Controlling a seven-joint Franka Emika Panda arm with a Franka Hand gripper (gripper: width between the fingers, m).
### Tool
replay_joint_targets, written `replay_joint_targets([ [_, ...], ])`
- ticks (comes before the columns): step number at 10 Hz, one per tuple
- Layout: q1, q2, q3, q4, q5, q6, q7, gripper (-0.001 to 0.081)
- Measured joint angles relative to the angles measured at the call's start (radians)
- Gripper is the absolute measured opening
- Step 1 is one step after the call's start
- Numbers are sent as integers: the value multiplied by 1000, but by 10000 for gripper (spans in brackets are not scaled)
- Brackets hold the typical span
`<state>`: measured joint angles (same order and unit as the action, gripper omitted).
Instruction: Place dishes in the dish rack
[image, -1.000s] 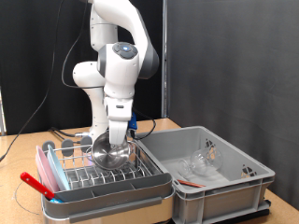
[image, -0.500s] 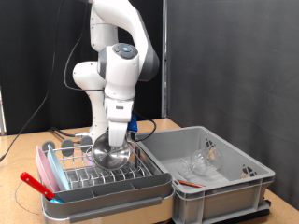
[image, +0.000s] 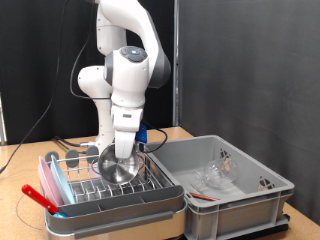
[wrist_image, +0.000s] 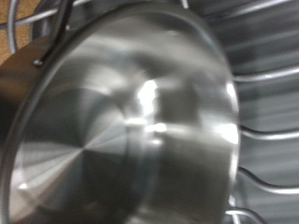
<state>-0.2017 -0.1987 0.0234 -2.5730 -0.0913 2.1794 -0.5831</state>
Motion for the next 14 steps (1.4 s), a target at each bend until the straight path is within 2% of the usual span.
replay_joint_targets([
  [5, -23, 93, -8, 111, 0, 33, 62, 808],
  [10, -52, 244, -27, 261, -37, 58, 118, 808],
  [14, -59, 318, -37, 332, -39, 60, 117, 808],
])
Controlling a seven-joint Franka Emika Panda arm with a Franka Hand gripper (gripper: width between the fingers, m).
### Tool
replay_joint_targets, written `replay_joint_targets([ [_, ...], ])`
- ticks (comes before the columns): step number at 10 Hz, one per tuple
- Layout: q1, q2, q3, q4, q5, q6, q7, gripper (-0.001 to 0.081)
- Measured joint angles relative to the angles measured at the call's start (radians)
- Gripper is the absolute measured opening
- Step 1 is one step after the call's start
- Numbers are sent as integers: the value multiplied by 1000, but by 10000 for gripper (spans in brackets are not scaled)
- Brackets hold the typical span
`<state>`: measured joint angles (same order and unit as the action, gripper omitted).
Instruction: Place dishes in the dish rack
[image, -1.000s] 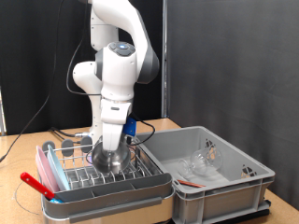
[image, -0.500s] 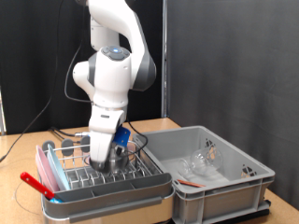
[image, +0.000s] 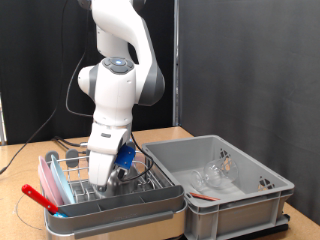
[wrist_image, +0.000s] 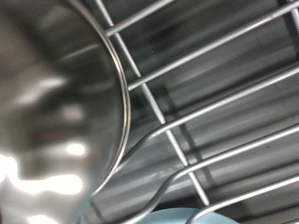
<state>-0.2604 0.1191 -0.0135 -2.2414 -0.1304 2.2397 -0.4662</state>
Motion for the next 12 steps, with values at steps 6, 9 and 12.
replay_joint_targets([
  [6, -1, 8, 4, 28, 70, -6, -86, 808],
  [9, 1, -67, 17, 30, 174, -217, -247, 808],
  [12, 2, -126, 26, 4, 178, -304, -294, 808],
])
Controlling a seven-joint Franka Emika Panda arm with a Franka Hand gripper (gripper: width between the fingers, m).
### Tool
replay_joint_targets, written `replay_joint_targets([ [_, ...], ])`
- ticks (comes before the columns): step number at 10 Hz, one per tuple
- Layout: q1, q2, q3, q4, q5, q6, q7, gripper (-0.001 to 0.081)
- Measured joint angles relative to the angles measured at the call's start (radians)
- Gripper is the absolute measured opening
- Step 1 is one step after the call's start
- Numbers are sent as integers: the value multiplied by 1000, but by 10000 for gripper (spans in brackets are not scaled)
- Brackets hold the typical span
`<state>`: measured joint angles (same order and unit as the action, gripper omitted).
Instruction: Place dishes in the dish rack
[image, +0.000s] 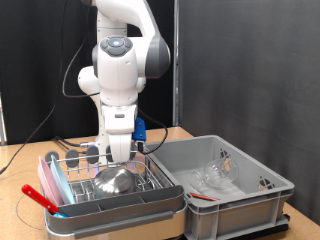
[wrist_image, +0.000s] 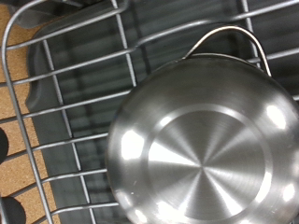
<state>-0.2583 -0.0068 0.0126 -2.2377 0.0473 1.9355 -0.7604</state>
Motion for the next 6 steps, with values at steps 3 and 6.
replay_joint_targets([
  [3, 10, -5, 18, 3, 106, 73, -70, 808],
  [6, 45, -27, 68, 27, 194, 90, -104, 808],
])
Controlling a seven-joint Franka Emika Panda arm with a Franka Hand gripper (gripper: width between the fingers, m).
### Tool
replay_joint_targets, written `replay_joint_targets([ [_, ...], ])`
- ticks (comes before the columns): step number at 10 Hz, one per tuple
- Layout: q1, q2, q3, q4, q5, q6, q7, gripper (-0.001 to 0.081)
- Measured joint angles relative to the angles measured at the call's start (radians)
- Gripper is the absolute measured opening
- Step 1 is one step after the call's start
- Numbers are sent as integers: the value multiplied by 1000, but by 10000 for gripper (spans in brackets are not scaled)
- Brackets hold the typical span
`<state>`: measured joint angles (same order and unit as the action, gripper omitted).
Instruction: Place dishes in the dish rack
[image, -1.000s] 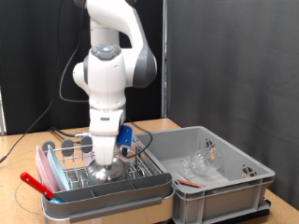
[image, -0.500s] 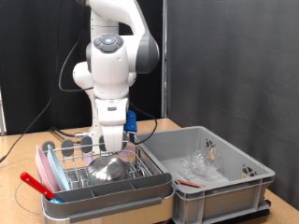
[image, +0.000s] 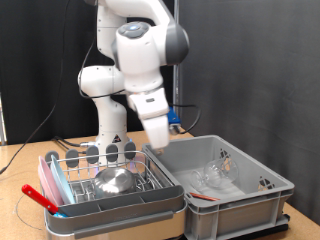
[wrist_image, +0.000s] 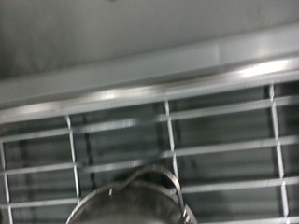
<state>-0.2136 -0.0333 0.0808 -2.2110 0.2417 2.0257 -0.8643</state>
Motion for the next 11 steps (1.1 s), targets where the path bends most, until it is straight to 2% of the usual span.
replay_joint_targets([
  [2, 20, -5, 24, 28, 12, -32, -1, 808],
  [4, 19, -3, 27, 20, 22, -28, 31, 808],
  [7, 55, -33, 87, -30, 52, 21, 194, 808],
  [8, 66, -47, 107, -43, 39, 29, 249, 808],
  [10, 82, -80, 155, -91, -45, 88, 396, 808],
  [11, 81, -78, 153, -88, -26, 76, 378, 808],
])
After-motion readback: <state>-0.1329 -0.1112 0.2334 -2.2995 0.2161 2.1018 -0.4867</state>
